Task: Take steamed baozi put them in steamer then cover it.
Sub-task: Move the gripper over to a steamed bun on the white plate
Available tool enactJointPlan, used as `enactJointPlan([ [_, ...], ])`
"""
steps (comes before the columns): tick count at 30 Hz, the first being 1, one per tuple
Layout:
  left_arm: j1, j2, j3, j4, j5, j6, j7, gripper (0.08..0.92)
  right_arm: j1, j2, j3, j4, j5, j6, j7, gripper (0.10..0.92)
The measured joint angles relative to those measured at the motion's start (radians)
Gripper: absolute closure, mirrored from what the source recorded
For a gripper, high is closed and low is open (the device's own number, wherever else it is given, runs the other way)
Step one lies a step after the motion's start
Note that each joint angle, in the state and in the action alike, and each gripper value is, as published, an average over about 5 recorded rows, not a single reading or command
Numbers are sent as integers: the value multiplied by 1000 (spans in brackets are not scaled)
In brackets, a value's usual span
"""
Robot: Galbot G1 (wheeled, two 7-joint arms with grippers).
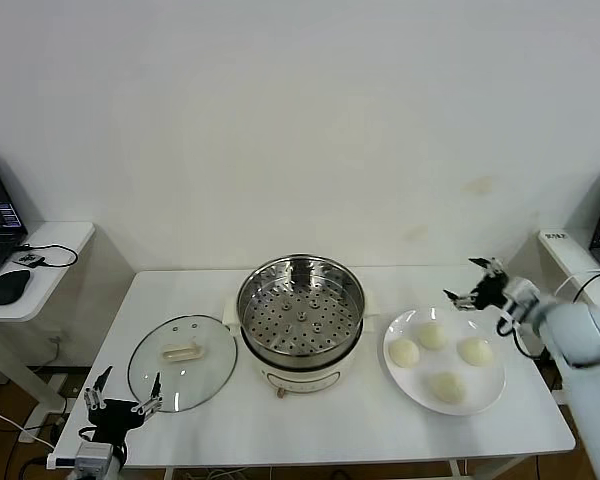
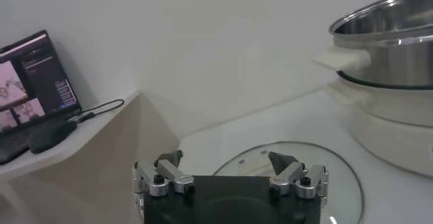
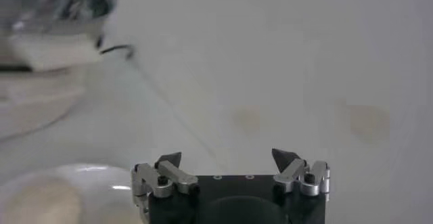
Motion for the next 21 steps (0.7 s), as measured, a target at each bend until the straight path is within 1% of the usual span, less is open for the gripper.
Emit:
enactJointPlan([
  [4, 5, -2, -3, -8, 6, -6, 0, 177, 154, -37, -182, -74, -26, 49, -105, 203],
  [9, 7, -3, -6, -14, 12, -10, -4, 177, 321, -52, -405, -151, -14, 106, -205, 203],
  [15, 13, -7, -6, -25, 15, -11, -3, 177, 435, -41, -595, -227, -18, 147, -271, 203],
  [21, 9, -1, -18, -41, 16, -4, 5, 177, 474, -13, -684, -300, -44, 176, -307, 203],
])
